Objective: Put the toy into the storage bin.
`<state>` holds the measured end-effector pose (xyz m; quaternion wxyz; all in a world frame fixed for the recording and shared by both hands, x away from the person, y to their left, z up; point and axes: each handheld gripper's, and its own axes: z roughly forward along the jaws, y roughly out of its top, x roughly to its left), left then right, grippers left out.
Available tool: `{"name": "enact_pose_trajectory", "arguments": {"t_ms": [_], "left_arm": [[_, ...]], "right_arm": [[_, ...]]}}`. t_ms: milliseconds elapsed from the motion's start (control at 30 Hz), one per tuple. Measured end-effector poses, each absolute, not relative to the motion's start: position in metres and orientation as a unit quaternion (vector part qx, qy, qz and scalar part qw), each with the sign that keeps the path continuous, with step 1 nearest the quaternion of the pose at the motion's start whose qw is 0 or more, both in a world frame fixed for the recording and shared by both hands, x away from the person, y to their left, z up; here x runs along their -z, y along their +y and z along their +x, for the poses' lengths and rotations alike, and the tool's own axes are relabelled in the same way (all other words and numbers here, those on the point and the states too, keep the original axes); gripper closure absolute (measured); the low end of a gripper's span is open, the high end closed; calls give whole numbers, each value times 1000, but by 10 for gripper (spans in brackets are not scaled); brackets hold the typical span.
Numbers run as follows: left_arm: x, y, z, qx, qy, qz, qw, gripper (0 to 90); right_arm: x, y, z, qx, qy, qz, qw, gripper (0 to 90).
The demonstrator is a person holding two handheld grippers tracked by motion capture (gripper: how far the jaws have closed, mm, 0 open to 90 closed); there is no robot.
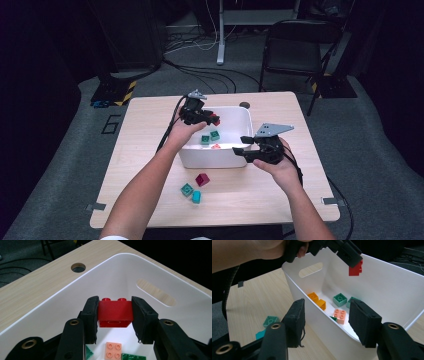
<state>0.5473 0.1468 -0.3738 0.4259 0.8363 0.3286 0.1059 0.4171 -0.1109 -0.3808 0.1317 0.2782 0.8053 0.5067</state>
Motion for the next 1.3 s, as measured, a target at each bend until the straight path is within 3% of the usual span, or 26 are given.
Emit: {"name": "enact_pose_trajectory", "arguments": {"t_ms": [367, 500, 833, 1300], "left_arm": [[385, 143, 557, -107, 338, 843, 405, 582], [381, 144, 553, -114, 338, 841, 407, 512], [350, 160, 522, -152, 307, 843, 415, 471], [328, 195, 470, -144, 304, 834, 438, 468]], "right_arm": [[382, -110, 418, -510, 803, 280, 128, 463], [383, -109, 418, -509, 804, 279, 126, 463], [382, -110, 418, -510, 803, 281, 127, 460], [382, -108, 417, -507, 806, 279, 127, 445]]}}
